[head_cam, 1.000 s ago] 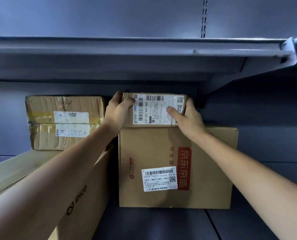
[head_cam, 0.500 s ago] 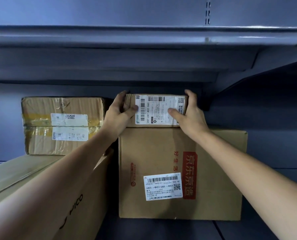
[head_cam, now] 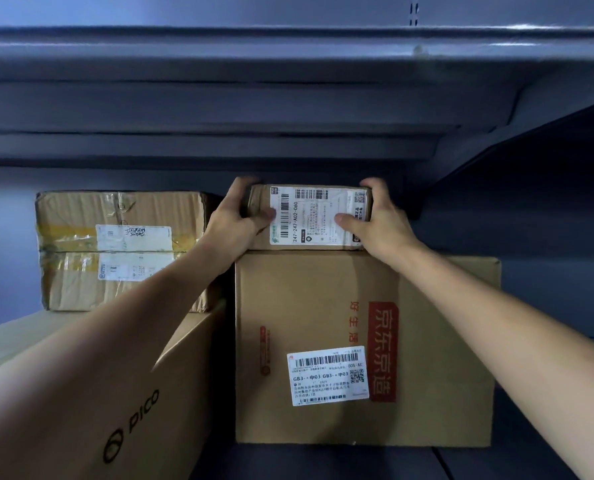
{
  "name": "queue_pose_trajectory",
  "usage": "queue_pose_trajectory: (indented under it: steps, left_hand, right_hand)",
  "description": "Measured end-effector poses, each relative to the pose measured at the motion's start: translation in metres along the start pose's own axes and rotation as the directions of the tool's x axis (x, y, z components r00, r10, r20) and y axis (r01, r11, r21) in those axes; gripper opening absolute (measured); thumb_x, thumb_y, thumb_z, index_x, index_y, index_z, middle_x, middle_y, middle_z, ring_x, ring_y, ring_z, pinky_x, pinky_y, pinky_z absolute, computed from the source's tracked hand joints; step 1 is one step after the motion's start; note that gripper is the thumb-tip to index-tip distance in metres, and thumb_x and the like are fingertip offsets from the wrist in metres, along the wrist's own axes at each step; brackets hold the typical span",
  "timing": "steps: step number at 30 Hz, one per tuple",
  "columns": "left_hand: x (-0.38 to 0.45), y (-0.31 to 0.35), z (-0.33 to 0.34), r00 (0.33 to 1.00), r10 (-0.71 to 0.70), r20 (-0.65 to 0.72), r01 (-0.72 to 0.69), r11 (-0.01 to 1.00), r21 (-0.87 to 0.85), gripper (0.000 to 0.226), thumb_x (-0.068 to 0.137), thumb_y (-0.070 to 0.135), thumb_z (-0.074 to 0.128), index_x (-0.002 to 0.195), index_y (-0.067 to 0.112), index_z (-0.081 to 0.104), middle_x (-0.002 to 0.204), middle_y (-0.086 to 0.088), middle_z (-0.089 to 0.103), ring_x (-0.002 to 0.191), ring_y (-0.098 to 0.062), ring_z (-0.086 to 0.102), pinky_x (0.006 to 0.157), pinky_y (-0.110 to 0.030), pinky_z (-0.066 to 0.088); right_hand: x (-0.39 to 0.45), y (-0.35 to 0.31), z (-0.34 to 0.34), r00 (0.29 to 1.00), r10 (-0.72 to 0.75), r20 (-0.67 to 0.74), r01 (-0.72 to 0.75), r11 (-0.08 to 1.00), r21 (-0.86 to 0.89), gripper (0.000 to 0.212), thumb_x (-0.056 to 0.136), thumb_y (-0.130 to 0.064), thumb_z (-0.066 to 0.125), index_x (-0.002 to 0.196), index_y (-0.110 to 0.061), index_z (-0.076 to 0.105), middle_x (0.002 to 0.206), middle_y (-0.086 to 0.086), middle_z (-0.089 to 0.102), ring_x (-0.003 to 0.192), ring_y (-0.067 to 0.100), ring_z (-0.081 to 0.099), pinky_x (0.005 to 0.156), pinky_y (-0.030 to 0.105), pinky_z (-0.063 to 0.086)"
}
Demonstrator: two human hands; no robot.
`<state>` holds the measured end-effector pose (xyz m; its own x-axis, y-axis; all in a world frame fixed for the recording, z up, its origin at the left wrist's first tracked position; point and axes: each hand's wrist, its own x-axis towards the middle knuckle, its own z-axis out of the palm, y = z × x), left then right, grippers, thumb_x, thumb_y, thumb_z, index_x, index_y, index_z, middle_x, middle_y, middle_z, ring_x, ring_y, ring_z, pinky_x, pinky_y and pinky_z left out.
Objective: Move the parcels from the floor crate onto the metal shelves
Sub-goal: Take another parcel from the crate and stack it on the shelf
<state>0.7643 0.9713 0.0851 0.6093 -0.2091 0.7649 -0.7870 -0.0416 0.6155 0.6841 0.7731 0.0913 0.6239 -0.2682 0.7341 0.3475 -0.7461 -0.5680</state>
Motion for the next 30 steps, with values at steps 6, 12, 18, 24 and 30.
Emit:
queue_pose_trajectory:
  steps: [6, 12, 18, 24, 30]
  left_hand:
    - [0.005, -0.002, -0.003, 0.999, -0.003, 0.039, 0.002, 0.999, 0.045, 0.04, 0.087, 0.013, 0.063, 0.097, 0.047, 0.045, 0.095, 0.014, 0.061, 0.09, -0.006, 0.064, 0.08, -0.031, 0.056]
    - [0.005, -0.007, -0.003, 0.999, -0.013, 0.029, 0.011, 0.998, 0.065, 0.037, 0.088, 0.013, 0.061, 0.11, 0.037, 0.043, 0.096, 0.015, 0.06, 0.088, -0.003, 0.062, 0.073, -0.021, 0.055]
    - [0.002, 0.0, -0.002, 0.998, -0.067, 0.006, 0.065, 0.985, 0.159, 0.042, 0.09, 0.021, 0.06, 0.126, 0.033, 0.041, 0.097, 0.016, 0.058, 0.09, -0.009, 0.061, 0.07, -0.016, 0.048]
    - [-0.018, 0.022, -0.015, 0.989, -0.069, -0.129, 0.099, 0.964, 0.247, 0.06, 0.078, 0.015, 0.07, 0.13, 0.024, 0.042, 0.102, 0.007, 0.061, 0.095, -0.013, 0.056, 0.069, -0.016, 0.04]
    - [-0.06, 0.062, -0.024, 0.997, -0.061, -0.057, 0.067, 0.992, 0.103, 0.042, 0.081, 0.003, 0.064, 0.102, 0.036, 0.05, 0.096, 0.025, 0.059, 0.086, 0.018, 0.057, 0.072, -0.003, 0.046]
  right_hand:
    - [0.01, 0.0, 0.001, 0.999, 0.027, 0.03, -0.026, 0.999, -0.021, 0.055, 0.086, -0.025, 0.066, 0.129, -0.021, 0.032, 0.108, 0.0, 0.054, 0.081, 0.013, 0.054, 0.058, 0.019, 0.042]
    - [0.013, 0.006, 0.005, 0.999, 0.01, 0.035, -0.008, 0.999, -0.039, 0.054, 0.087, -0.024, 0.065, 0.129, -0.019, 0.032, 0.102, -0.004, 0.053, 0.07, -0.002, 0.046, 0.047, 0.005, 0.034]
    - [0.009, -0.001, 0.004, 0.999, 0.027, 0.046, -0.024, 0.998, -0.066, 0.059, 0.088, -0.025, 0.064, 0.134, -0.02, 0.028, 0.114, 0.002, 0.055, 0.075, 0.005, 0.05, 0.049, 0.002, 0.035]
    - [-0.024, -0.011, -0.008, 0.995, 0.005, -0.096, -0.017, 0.992, -0.129, 0.072, 0.082, -0.027, 0.069, 0.14, -0.015, 0.028, 0.135, 0.012, 0.048, 0.12, 0.026, 0.046, 0.083, 0.022, 0.031]
    - [-0.086, -0.038, -0.029, 0.998, -0.049, -0.045, 0.041, 0.986, -0.16, 0.067, 0.08, -0.023, 0.072, 0.135, -0.009, 0.038, 0.136, 0.013, 0.046, 0.125, 0.024, 0.041, 0.094, 0.017, 0.024]
